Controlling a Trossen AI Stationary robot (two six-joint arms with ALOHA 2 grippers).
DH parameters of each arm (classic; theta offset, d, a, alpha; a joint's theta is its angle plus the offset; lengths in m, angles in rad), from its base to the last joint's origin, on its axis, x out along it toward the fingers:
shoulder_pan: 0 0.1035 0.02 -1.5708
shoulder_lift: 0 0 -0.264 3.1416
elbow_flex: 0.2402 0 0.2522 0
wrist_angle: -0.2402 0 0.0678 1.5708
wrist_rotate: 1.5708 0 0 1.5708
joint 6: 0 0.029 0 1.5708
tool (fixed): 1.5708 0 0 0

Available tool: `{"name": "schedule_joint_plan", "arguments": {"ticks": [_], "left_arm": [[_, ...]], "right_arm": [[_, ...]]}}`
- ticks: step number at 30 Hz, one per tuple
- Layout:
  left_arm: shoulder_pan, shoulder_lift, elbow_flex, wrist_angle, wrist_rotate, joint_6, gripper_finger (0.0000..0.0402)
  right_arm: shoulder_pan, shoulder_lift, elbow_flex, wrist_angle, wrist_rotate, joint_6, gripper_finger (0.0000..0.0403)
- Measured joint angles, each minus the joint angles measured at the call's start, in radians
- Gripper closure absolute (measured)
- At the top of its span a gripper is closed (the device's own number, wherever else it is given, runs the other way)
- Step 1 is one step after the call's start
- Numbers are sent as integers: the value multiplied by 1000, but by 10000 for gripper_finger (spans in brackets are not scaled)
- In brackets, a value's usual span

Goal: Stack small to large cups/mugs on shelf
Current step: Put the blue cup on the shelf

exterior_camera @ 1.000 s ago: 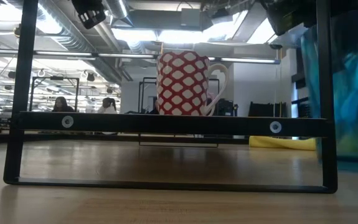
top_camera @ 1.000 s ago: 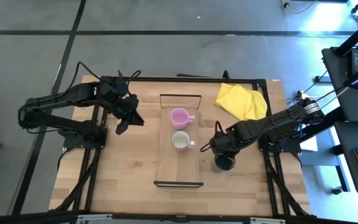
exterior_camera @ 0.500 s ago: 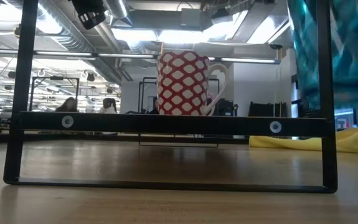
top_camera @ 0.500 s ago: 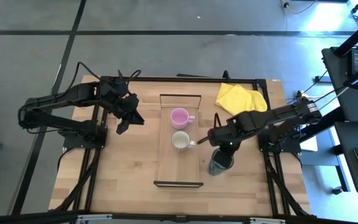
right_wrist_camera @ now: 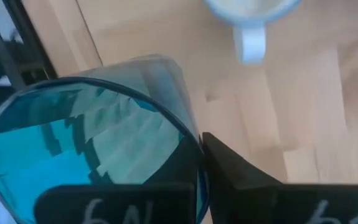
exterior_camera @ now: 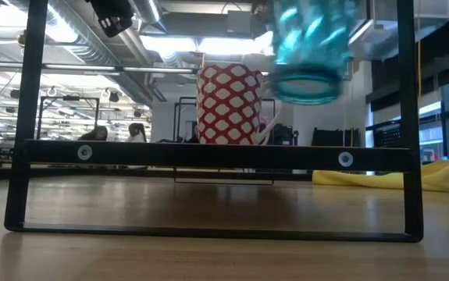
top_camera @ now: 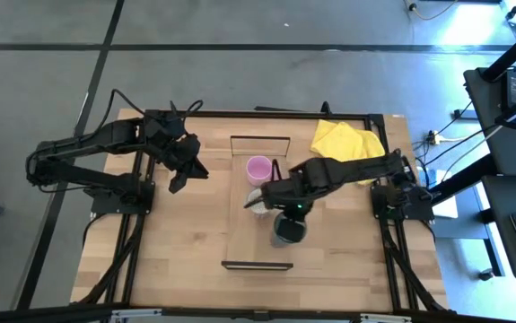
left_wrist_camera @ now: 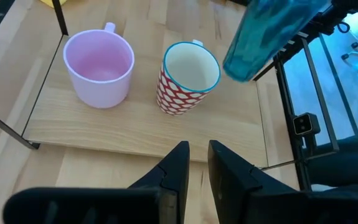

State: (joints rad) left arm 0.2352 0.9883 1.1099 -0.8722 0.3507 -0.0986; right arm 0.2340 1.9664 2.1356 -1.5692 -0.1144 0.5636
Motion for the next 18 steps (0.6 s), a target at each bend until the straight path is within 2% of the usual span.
{"name": "schedule_joint_plan", "arguments": {"ticks": [6,13,18], "left_arm": [[0,0,0,1,-4,3,347],[0,0,0,-1,-7,19,347],[0,0,0,-3,-7,30,347]], "right_arm": [[-29,88,93,-2,13,-14,392],[-18,187,185,5,-39,-3,387],[-6,211,215,87,-39,38,387]]}}
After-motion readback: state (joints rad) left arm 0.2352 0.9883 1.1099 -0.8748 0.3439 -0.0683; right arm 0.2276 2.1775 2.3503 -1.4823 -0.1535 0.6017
